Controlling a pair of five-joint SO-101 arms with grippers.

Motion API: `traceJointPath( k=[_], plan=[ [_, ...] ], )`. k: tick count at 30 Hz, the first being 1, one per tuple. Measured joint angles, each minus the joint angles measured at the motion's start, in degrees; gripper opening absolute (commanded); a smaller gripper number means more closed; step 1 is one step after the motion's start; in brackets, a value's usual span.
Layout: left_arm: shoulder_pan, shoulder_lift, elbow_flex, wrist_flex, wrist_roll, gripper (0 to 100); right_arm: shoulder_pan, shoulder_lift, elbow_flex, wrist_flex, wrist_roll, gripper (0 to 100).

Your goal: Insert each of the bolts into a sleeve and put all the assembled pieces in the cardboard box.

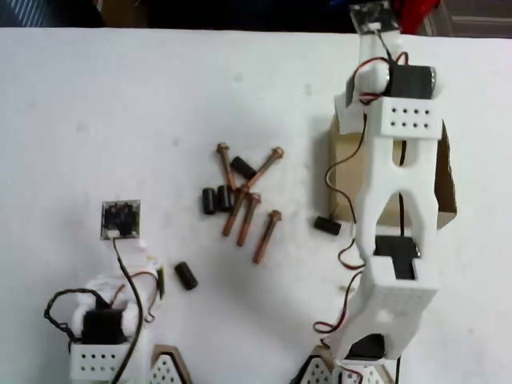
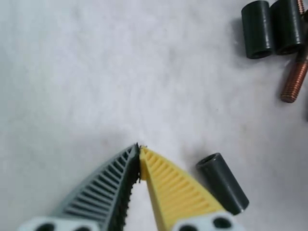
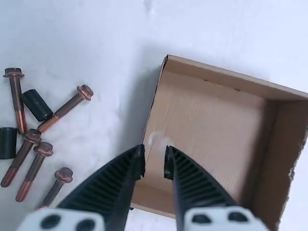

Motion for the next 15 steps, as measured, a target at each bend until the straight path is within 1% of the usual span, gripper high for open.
traceJointPath(
  k=[7, 15],
  plan=[
    [0.0, 0.0, 0.0, 0.0, 0.0, 2, 0.0, 8.88, -0.18, 0.0, 8.62, 6.7],
    [0.0, 0.0, 0.0, 0.0, 0.0, 2, 0.0, 13.71, -0.18, -1.67, 10.37, 7.0]
  ],
)
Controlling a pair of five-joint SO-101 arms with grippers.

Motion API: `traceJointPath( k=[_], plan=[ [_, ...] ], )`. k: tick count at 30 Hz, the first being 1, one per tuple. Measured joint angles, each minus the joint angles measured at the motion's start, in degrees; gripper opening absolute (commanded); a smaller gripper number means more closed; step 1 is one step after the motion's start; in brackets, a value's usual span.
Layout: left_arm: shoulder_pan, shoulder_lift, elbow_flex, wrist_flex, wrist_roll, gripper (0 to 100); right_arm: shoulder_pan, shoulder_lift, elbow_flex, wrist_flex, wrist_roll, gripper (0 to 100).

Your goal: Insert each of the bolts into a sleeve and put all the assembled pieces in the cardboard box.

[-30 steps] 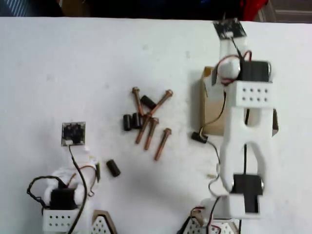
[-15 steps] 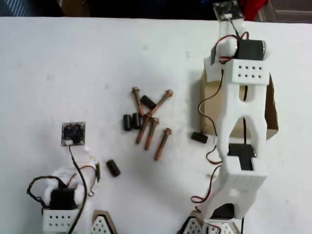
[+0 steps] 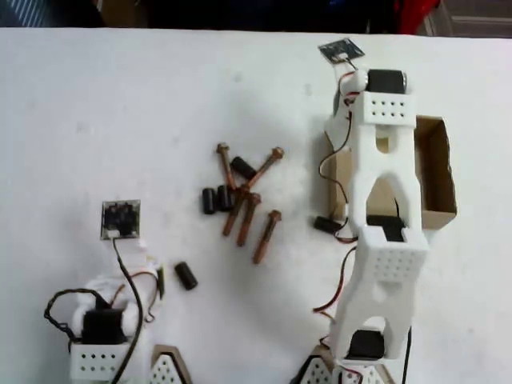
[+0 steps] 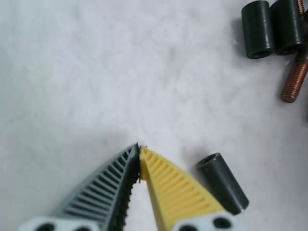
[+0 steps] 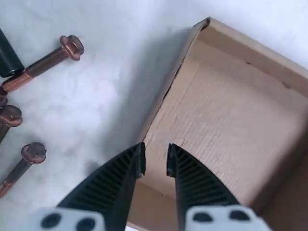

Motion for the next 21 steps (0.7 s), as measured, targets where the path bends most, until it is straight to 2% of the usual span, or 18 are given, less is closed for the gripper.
traceJointPath(
  k=[9, 21],
  plan=[
    [0.0, 0.0, 0.0, 0.0, 0.0, 2, -0.35, 0.0, 0.0, -0.09, 6.24, 7.0],
    [0.0, 0.0, 0.0, 0.0, 0.0, 2, -5.54, 0.0, 2.2, 1.67, 12.57, 7.0]
  ],
)
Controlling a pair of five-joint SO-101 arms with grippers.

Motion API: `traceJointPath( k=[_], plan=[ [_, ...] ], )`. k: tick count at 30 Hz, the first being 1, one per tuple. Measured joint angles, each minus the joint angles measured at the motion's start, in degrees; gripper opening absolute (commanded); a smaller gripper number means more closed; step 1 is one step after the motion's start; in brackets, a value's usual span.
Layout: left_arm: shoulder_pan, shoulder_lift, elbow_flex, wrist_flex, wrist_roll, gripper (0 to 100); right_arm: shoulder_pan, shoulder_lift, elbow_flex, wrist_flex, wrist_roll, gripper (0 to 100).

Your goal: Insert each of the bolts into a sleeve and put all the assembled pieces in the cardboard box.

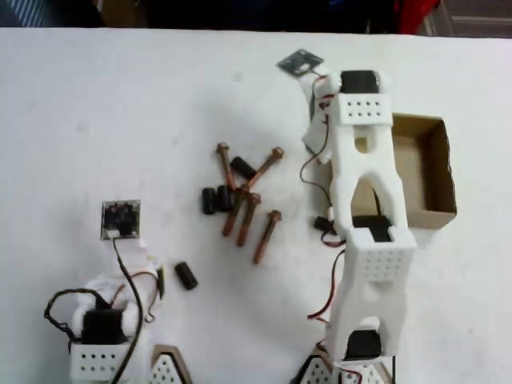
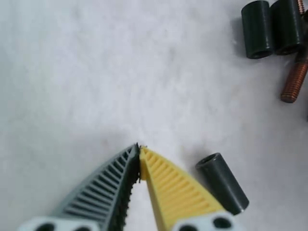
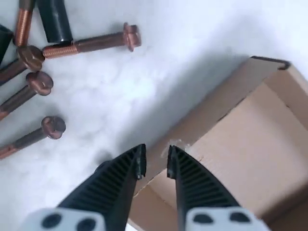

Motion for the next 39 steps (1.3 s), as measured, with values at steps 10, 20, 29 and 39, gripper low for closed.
traceJointPath(
  k=[10, 20, 29, 39],
  plan=[
    [-2.29, 0.0, 0.0, 0.0, 0.0, 2, -0.35, 0.0, 6.95, 0.0, 14.86, 6.7],
    [-3.69, 0.0, 0.0, 0.0, 0.0, 2, -0.44, 0.0, 13.45, 0.0, 28.04, 7.0],
    [-3.69, 0.0, 0.0, 0.0, 0.0, 2, -1.23, -13.45, 25.85, 0.0, 28.92, 7.0],
    [-3.69, 0.0, 0.0, 0.0, 0.0, 2, -4.4, -35.6, 53.45, -8.18, 35.87, 7.1]
  ],
)
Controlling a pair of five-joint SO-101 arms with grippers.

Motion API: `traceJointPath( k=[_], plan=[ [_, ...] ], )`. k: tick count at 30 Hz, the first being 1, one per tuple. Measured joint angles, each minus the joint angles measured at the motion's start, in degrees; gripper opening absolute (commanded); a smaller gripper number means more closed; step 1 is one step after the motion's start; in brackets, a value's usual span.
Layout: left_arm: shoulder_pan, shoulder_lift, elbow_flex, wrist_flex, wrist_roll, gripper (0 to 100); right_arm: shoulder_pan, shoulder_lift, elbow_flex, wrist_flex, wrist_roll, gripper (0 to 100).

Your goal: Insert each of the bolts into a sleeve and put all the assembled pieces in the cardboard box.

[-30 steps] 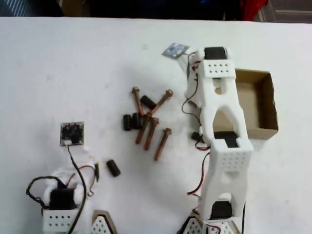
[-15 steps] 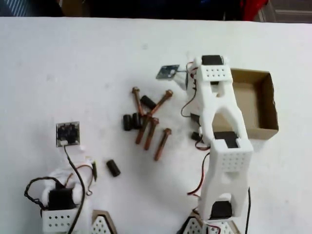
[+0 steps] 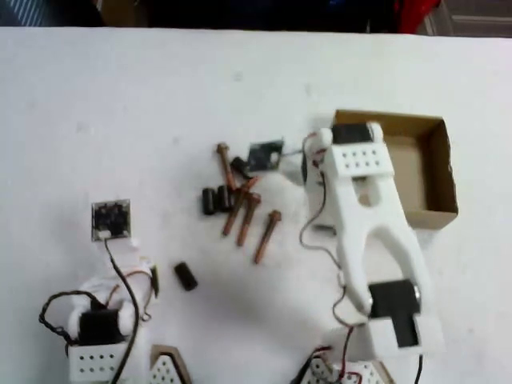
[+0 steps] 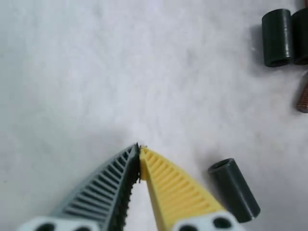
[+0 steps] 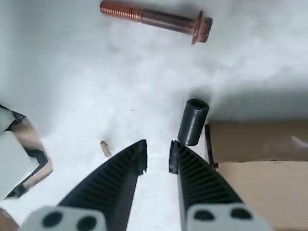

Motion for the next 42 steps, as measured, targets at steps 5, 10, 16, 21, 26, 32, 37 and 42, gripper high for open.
traceJointPath(
  k=[5, 10, 16, 21, 26, 32, 37, 42],
  plan=[
    [0.0, 0.0, 0.0, 0.0, 0.0, 2, 0.0, -3.34, 12.13, -10.46, 0.18, 7.1],
    [0.0, 0.0, 0.0, 0.0, 0.0, 2, 0.53, -3.52, 18.11, -17.05, 0.18, 13.3],
    [0.0, 0.0, 0.0, 0.0, 0.0, 2, 3.96, -3.6, 20.92, -24.7, 0.26, 14.9],
    [0.0, 0.0, 0.0, 0.0, 0.0, 2, 4.4, -3.6, 21.01, -25.32, 0.35, 14.9],
    [0.0, 0.0, 0.0, 0.0, 0.0, 2, 4.4, -1.76, 21.01, -28.84, 0.26, 14.9],
    [0.0, 0.0, 0.0, 0.0, 0.0, 2, 4.4, 6.59, 19.25, -31.65, 0.35, 14.9],
    [0.0, 0.0, 0.0, 0.0, 0.0, 2, 6.15, 9.93, 16.79, -31.65, 0.44, 14.8],
    [0.0, 0.0, 0.0, 0.0, 0.0, 2, 7.47, 11.52, 15.3, -31.56, 0.53, 7.5]
  ],
)
